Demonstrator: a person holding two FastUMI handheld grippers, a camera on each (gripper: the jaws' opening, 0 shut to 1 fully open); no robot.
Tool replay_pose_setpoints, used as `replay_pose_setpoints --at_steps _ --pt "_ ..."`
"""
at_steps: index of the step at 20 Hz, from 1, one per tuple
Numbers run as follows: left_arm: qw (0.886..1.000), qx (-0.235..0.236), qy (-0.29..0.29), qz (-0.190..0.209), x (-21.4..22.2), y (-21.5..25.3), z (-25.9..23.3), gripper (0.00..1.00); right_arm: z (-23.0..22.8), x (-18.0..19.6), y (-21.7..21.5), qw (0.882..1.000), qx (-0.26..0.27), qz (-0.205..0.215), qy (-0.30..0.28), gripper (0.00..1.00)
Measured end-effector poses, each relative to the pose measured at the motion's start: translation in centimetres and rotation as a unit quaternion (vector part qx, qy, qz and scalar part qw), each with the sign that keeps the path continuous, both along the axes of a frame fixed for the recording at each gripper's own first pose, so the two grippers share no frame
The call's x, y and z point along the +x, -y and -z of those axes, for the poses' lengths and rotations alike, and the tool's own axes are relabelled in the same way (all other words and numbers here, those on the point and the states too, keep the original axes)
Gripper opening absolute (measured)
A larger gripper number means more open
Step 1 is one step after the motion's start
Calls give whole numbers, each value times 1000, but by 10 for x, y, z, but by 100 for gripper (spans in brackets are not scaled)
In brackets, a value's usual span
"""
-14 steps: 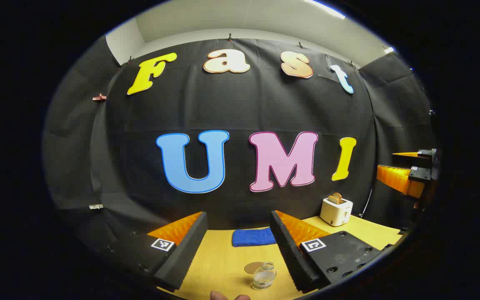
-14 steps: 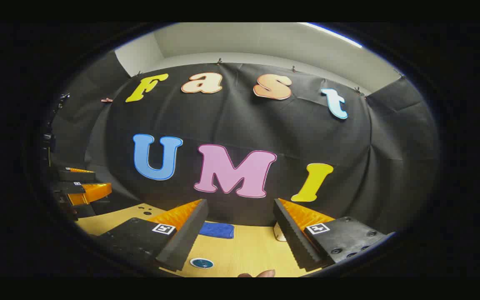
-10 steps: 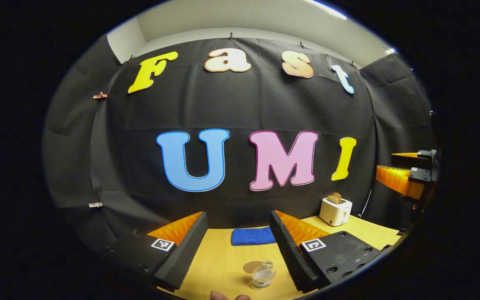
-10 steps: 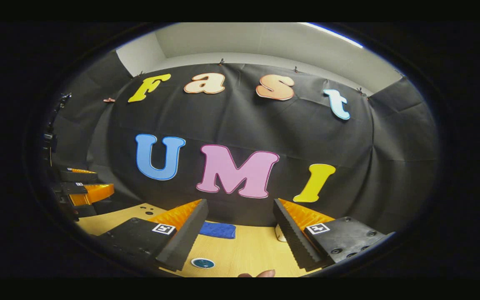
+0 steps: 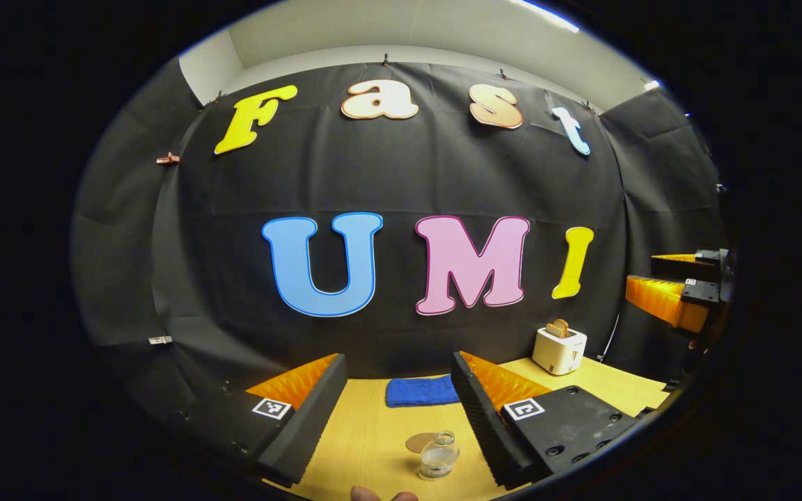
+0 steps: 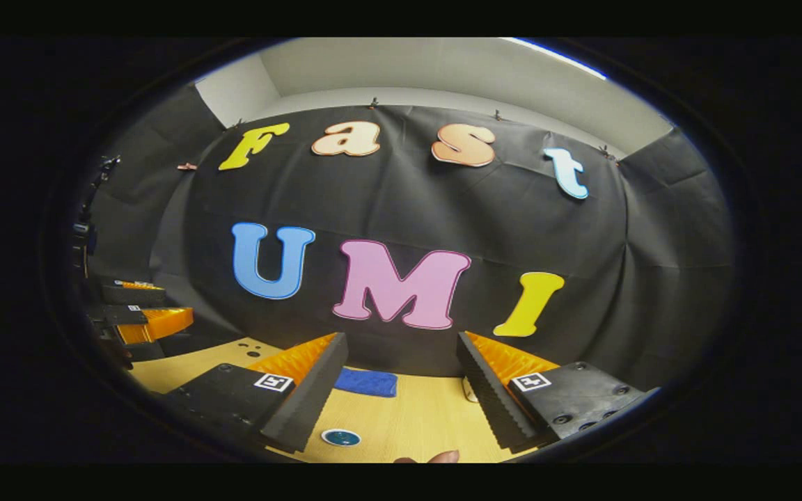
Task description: Open the teacup lid with one hand, grasp the water bottle and pour water into the teacup with the other hand; after pouring, place the water bottle on the coaster and then close the teacup lid.
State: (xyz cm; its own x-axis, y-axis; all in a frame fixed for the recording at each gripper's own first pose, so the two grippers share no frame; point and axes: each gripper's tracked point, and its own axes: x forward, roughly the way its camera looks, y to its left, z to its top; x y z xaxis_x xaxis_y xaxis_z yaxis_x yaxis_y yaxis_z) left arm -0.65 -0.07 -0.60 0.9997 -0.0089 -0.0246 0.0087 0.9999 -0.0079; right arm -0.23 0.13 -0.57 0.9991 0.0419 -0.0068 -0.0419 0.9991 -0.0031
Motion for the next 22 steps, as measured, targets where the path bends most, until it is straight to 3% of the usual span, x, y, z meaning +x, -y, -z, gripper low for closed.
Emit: replay_pose_setpoints --at_steps 6,10,22 --pt "1000 0 -16 13 -14 6 23 95 18 2 -5 1000 -4 -22 -20 96" --pt "999 -3 -32 20 -15 12 44 95 53 -5 -23 998 -9 -40 -40 97" --pt "994 16 -100 41 -16 36 164 95 198 -4 -60 988 4 -78 -131 98"
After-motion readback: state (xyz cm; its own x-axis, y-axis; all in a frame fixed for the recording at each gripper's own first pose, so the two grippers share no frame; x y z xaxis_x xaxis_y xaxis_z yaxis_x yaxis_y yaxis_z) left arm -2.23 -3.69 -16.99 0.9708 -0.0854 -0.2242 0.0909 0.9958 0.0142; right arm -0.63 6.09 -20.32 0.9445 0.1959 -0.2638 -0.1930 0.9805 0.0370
